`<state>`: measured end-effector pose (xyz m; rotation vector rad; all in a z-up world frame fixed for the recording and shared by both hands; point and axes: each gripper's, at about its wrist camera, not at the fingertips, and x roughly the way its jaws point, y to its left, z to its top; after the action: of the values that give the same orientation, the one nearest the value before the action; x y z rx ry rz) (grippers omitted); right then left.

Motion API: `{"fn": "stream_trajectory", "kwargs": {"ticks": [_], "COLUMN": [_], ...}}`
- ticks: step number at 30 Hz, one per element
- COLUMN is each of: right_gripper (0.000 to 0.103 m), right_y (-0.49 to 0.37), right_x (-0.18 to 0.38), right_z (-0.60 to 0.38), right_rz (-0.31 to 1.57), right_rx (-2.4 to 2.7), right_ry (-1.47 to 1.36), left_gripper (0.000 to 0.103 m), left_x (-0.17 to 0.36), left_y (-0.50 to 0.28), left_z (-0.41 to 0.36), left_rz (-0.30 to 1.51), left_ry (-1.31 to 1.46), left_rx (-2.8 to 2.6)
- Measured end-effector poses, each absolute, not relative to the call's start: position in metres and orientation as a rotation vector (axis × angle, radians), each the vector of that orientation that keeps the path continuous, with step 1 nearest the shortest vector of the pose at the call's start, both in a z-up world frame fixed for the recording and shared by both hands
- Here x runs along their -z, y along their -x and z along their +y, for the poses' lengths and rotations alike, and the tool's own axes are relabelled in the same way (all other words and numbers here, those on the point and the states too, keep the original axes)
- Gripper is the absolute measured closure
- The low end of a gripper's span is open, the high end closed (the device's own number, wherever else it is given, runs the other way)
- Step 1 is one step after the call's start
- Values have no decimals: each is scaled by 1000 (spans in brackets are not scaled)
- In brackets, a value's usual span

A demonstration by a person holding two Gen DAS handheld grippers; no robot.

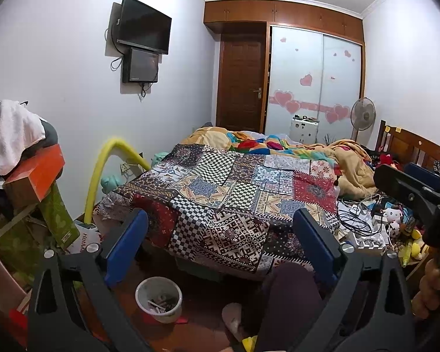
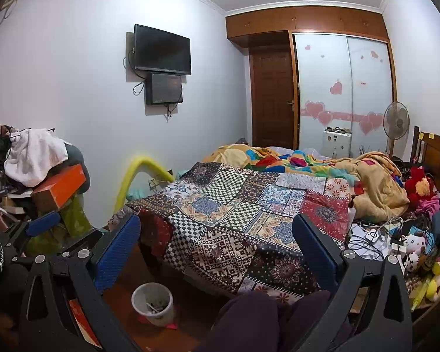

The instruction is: Collect trash

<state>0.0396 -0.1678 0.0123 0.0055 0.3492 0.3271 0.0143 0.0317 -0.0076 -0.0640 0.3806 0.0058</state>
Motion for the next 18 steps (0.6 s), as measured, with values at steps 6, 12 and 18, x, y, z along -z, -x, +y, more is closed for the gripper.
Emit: {"fn": "stream_trajectory", "kwargs": {"ticks": [6, 12, 18], "right_gripper": [0, 0, 0], "right_y": [-39, -39, -40], "right_x": [-12, -12, -12], "right_z": [-168, -169, -169], "right_rz": [351, 352, 353], "right_rx": [-328, -333, -334], "right_ry": [-7, -11, -9], "left_gripper": [2, 2, 2], "left_x": [8, 8, 8], "left_y": [-12, -13, -12], "left_z": [34, 35, 35], "left_rz": [374, 385, 380], "left_ry": [74, 82, 79], "left_rx": [-4, 5, 11]}}
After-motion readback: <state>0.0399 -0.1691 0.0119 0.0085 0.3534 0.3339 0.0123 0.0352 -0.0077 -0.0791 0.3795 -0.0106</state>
